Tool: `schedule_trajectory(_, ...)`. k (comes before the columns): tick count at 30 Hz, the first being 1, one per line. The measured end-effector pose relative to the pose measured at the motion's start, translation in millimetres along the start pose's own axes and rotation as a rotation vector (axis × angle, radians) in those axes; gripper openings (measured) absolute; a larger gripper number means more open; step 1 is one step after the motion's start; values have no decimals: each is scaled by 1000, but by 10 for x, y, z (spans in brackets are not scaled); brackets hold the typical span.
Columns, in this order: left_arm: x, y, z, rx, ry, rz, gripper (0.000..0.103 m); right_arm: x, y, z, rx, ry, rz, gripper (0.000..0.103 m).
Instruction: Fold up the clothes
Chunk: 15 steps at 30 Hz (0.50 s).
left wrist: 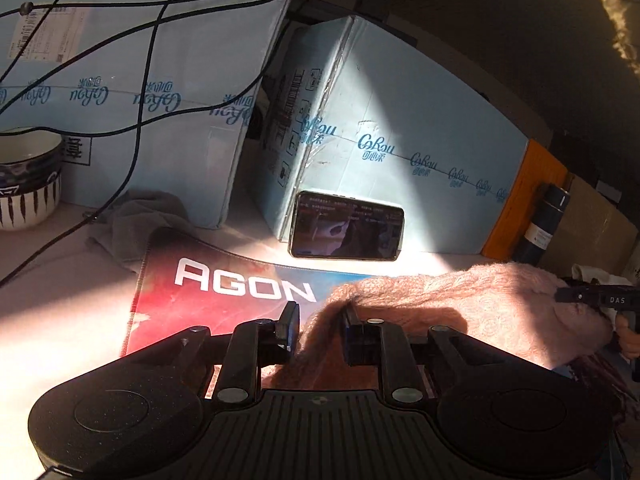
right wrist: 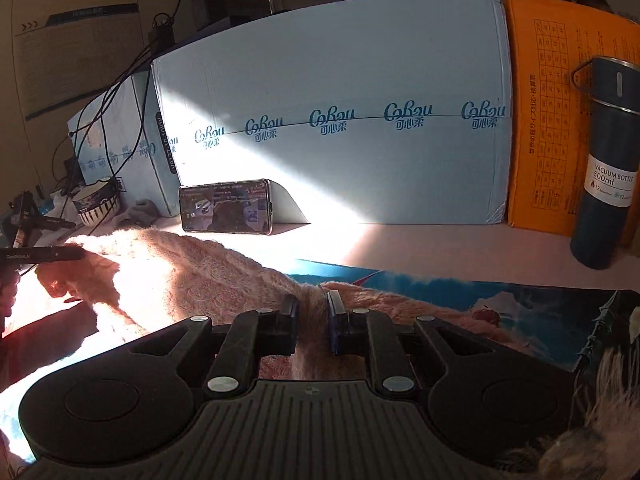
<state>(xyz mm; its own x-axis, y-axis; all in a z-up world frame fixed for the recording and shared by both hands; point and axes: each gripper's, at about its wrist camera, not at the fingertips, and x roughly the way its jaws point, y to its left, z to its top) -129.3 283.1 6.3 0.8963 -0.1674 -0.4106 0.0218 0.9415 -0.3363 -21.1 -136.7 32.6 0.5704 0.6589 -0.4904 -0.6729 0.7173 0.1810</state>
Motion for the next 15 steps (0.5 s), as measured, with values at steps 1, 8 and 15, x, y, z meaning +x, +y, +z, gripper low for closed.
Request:
schedule_trajectory(1,23,63,10,-32,4,-8,22,54,-27,2,10,9,-6,14)
schedule_trajectory(8,44,468,-41,-283,-11,-43,53,231,-216,-27,135,16,-70,32)
schedule_trajectory(15,29,435,-79,-290,-11,-86,63,-162,-307,-142,207,-65,-97,63)
